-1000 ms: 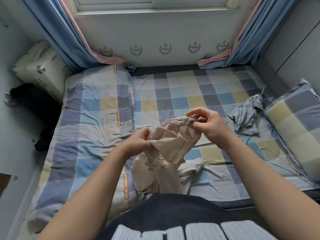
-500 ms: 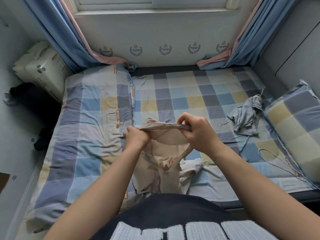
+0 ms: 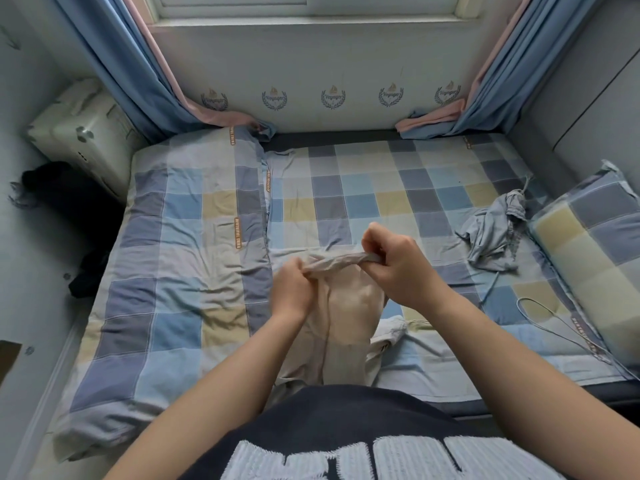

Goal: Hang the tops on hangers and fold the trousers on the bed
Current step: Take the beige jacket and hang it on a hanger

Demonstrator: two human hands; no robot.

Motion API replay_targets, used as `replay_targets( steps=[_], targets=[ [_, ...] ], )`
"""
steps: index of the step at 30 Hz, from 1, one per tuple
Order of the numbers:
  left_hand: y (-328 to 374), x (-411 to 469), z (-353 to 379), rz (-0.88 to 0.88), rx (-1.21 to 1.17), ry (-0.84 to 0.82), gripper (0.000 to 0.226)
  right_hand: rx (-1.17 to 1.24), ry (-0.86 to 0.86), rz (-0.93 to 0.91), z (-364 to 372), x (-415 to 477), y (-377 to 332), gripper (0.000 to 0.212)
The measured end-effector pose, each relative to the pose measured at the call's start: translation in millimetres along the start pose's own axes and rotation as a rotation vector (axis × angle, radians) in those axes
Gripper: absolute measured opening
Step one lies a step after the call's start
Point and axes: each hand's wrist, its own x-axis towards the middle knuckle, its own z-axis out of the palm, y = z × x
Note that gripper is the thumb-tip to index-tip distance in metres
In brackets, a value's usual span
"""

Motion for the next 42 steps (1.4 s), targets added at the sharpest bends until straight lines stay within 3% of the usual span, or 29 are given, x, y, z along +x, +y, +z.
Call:
replay_targets(
  steps=[2,5,8,11,13,15,18,21,23,26,30,32,34,37,39,42],
  targets=[
    [-1,15,-9,-0.231,-0.198,0.114,0.014,-0.096,-0.069,0.014,0,-5,4,0.036],
    [2,39,-27,-0.325,-0.371,0.188,0.019,-0.293,-0.159,0.226,4,-12,15,0.034],
    [7,53,-39,-0.308,-0.401,0.232,0.014,-0.377,0.057,0.395,3,-12,19,0.031],
    [8,63,-50,-0.255,-0.263,0.107,0.01,-0.229,0.278,0.356,-7,-2,9,0.035],
    [6,68,-57,-0.199,-0.09,0.006,0.011,-0.122,0.339,0.32,-21,10,2,0.033],
    [-1,70,-61,-0.129,0.04,-0.026,0.014,-0.045,0.325,0.299,-37,24,-6,0.03],
    [-9,74,-60,-0.151,0.008,-0.053,0.009,0.185,0.24,0.317,-61,45,-24,0.034],
    [-7,74,-55,-0.272,-0.091,-0.15,0.03,0.513,0.156,0.399,-80,66,-44,0.038],
    [0,66,-53,-0.384,-0.288,-0.238,0.048,0.684,0.136,0.437,-90,82,-57,0.036],
    [1,57,-49,-0.484,-0.443,-0.393,0.073,0.811,0.166,0.428,-100,104,-76,0.033],
    [-4,43,-28,-0.562,-0.425,-0.402,0.107,0.897,0.217,0.381,-111,126,-97,0.03],
    [-5,37,-19,-0.617,-0.545,-0.459,0.093,0.925,0.258,0.363,-117,133,-105,0.027],
    [-2,34,-14,-0.585,-0.706,-0.521,0.058,0.949,0.298,0.359,-121,139,-109,0.025],
    [10,39,-12,-0.466,-0.776,-0.375,0.022,0.945,0.337,0.381,-124,143,-111,0.021],
    [19,47,-19,-0.463,-0.883,-0.234,0.017,0.928,0.365,0.415,-123,144,-108,0.017],
    [31,49,-36,-0.417,-1.05,-0.159,0.015,0.959,0.366,0.527,-118,146,-91,0.02]
  ],
)
